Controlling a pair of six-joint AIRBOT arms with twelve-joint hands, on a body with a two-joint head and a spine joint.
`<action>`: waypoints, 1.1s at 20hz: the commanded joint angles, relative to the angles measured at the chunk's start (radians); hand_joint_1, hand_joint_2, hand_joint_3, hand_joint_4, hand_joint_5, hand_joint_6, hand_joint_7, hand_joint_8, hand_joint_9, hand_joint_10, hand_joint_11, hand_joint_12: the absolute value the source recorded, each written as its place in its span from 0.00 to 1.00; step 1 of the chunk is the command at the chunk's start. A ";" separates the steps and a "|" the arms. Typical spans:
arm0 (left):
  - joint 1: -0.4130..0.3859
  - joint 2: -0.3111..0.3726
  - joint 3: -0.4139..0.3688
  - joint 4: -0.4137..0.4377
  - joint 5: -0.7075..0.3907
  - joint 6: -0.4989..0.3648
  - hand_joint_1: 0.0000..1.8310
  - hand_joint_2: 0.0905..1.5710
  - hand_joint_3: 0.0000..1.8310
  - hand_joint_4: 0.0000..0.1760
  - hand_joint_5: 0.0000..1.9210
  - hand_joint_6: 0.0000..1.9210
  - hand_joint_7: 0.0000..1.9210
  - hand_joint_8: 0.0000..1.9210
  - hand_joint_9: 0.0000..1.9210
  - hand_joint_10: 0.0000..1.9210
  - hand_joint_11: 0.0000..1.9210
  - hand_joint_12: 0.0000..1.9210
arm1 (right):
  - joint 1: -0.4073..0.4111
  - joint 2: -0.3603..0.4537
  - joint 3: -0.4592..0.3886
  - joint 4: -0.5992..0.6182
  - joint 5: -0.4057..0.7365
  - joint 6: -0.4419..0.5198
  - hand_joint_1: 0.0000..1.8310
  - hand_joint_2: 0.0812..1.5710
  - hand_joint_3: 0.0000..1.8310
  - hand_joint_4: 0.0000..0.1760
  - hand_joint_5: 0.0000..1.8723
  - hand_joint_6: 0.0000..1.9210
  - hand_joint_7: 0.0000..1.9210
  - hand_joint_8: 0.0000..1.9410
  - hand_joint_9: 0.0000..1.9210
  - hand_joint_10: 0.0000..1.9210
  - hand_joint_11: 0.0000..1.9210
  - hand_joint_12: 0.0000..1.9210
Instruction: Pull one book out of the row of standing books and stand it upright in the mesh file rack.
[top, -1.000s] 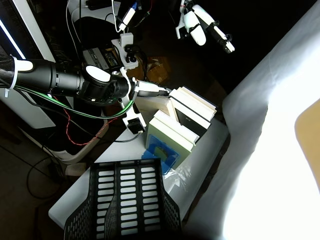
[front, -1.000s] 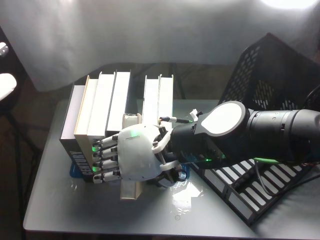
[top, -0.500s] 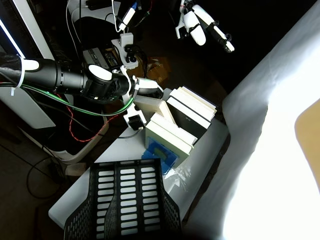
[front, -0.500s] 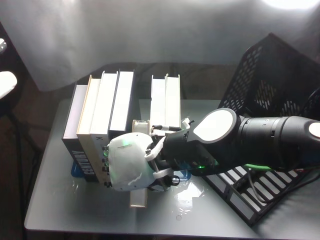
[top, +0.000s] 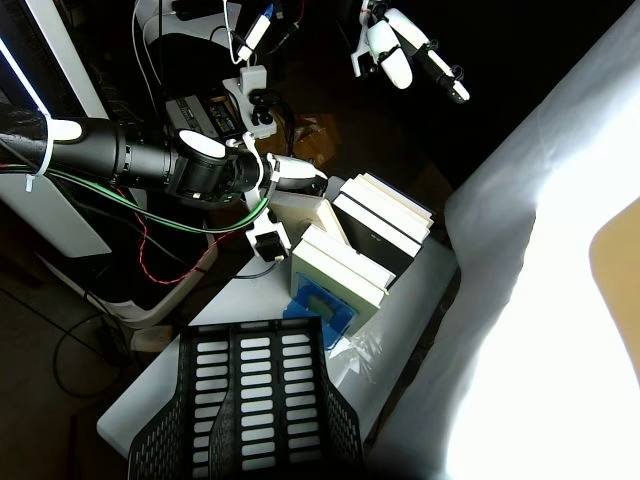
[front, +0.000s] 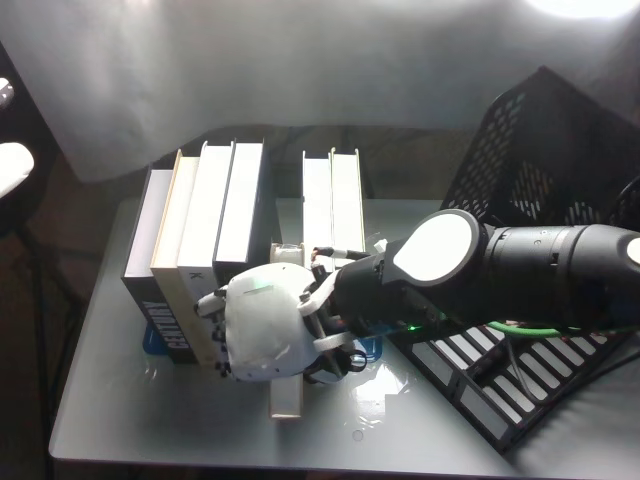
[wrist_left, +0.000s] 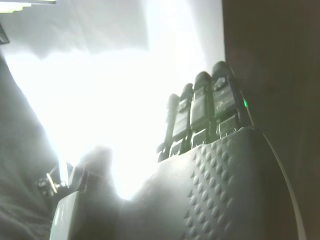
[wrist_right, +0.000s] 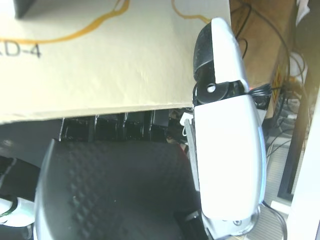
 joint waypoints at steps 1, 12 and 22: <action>-0.003 0.018 0.001 -0.017 -0.125 -0.004 0.00 0.92 0.00 0.22 0.02 0.00 0.00 0.00 0.00 0.00 0.00 0.00 | 0.013 0.031 -0.011 -0.001 0.004 0.031 0.66 0.71 0.00 0.12 0.48 0.58 0.51 0.54 0.35 0.60 0.09 0.94; -0.012 0.019 -0.002 -0.012 -0.132 -0.004 0.00 0.94 0.00 0.00 0.03 0.01 0.00 0.00 0.00 0.00 0.00 0.00 | 0.114 0.215 -0.088 0.237 0.130 0.042 0.73 0.76 0.00 0.00 0.40 0.63 0.45 0.64 0.36 0.83 0.19 1.00; -0.032 0.014 0.002 0.002 -0.130 -0.004 0.00 0.94 0.00 0.00 0.03 0.01 0.00 0.00 0.00 0.00 0.00 0.00 | 0.221 0.312 -0.115 0.235 0.232 0.175 0.72 0.80 0.00 0.00 0.35 0.65 0.38 0.76 0.33 0.93 0.29 1.00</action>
